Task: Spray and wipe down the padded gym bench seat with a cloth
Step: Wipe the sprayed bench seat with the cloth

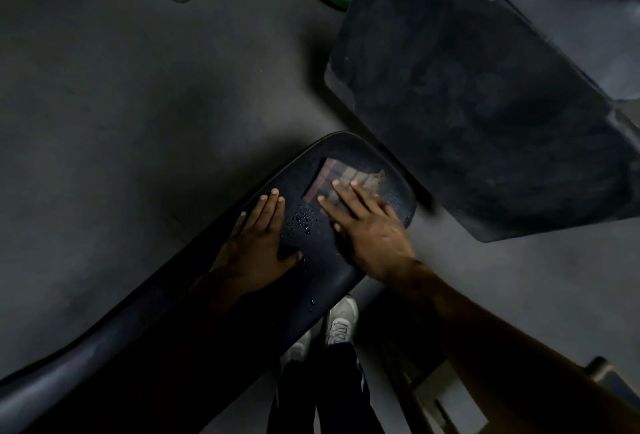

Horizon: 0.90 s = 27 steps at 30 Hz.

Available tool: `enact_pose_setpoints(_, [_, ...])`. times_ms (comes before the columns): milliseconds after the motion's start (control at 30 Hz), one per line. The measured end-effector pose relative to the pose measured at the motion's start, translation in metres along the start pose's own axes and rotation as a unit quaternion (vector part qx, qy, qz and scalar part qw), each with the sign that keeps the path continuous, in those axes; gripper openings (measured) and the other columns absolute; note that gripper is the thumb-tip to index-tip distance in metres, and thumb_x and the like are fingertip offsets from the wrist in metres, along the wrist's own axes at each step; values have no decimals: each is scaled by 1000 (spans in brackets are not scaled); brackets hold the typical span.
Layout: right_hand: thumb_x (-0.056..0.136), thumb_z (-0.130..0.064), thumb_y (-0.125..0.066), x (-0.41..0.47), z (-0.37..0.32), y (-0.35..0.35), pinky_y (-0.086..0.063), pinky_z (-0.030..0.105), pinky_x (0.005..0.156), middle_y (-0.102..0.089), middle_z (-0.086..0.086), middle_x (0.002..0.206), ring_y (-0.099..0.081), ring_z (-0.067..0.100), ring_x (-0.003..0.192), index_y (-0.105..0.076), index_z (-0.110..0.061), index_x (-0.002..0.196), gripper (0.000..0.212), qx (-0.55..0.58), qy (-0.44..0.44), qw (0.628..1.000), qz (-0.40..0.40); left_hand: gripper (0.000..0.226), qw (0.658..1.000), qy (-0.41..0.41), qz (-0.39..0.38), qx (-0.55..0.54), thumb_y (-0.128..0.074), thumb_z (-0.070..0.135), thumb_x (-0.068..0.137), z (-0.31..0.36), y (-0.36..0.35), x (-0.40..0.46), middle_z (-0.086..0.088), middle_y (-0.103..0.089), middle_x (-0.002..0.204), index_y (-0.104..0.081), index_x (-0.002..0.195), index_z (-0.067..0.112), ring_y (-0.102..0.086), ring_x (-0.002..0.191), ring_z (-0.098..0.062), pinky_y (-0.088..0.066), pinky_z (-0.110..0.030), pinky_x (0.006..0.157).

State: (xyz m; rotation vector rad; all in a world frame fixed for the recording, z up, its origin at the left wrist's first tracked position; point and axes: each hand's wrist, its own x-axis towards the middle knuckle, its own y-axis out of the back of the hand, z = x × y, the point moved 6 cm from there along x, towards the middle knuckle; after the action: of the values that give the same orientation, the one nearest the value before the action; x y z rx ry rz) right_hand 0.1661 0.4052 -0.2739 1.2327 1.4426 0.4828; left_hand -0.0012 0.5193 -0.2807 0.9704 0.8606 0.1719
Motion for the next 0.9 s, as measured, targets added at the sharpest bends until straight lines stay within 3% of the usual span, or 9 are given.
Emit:
enact_pose_setpoints(67, [105,-50,-24,-6,14,4,-13,53,129,-33,0,173,-32,32,158,-35,-41,162,59,-54,-6,998,11,110,1000,0,19,13,-31,77,73,-5,-2,-5,2,11,169,1,161,17,6,155,-16,-11,-47,124])
enact_pose_setpoints(133, [105,-54,-30,6,27,12,-7,56,129,-41,5,168,-36,34,156,-41,-39,160,58,-85,-22,996,36,108,999,8,42,17,-38,74,77,-9,-6,-8,0,5,169,-4,161,16,0,156,-18,-18,-50,122])
enact_pose_setpoints(267, [110,-55,-30,54,28,20,2,59,131,6,11,179,1,36,166,-11,-40,169,63,-53,-38,997,40,109,999,24,43,2,-45,74,77,-7,-14,-6,-2,2,170,-8,160,14,-1,156,-20,-18,-52,120])
enact_pose_setpoints(333, [112,-55,-25,71,12,17,5,59,130,16,10,178,12,36,165,-4,-39,169,64,-26,-41,998,38,110,999,21,39,-3,-47,73,78,-6,-15,-5,-2,3,170,-7,160,14,1,156,-20,-16,-52,121])
enact_pose_setpoints(567, [109,-48,-36,18,-23,-24,-11,64,130,-1,9,179,-1,39,165,-12,-38,169,65,-31,50,998,22,111,999,19,27,-8,-31,76,73,-11,-11,-9,-2,3,169,-6,161,12,1,156,-19,-16,-50,122])
enact_pose_setpoints(667, [109,-48,-31,-29,6,-32,-20,63,129,-8,7,179,-4,34,164,-15,-41,168,61,-3,-19,999,45,117,999,33,13,-15,-26,81,68,-10,-9,-10,0,8,169,-3,161,13,5,156,-17,-12,-48,125])
enact_pose_setpoints(767, [110,-51,-16,-42,39,-25,-12,57,132,2,6,179,2,33,165,-10,-41,169,60,39,-129,988,70,120,999,33,-1,-7,-24,82,65,-9,-7,-10,0,12,169,-1,161,14,7,155,-17,-9,-46,124])
enact_pose_setpoints(900, [113,-49,-28,-16,39,-18,0,58,131,8,9,179,8,39,165,-9,-34,170,62,75,-187,975,90,122,999,31,18,-16,-33,82,66,-8,-12,-10,-2,10,169,-3,160,12,5,156,-19,-11,-46,123])
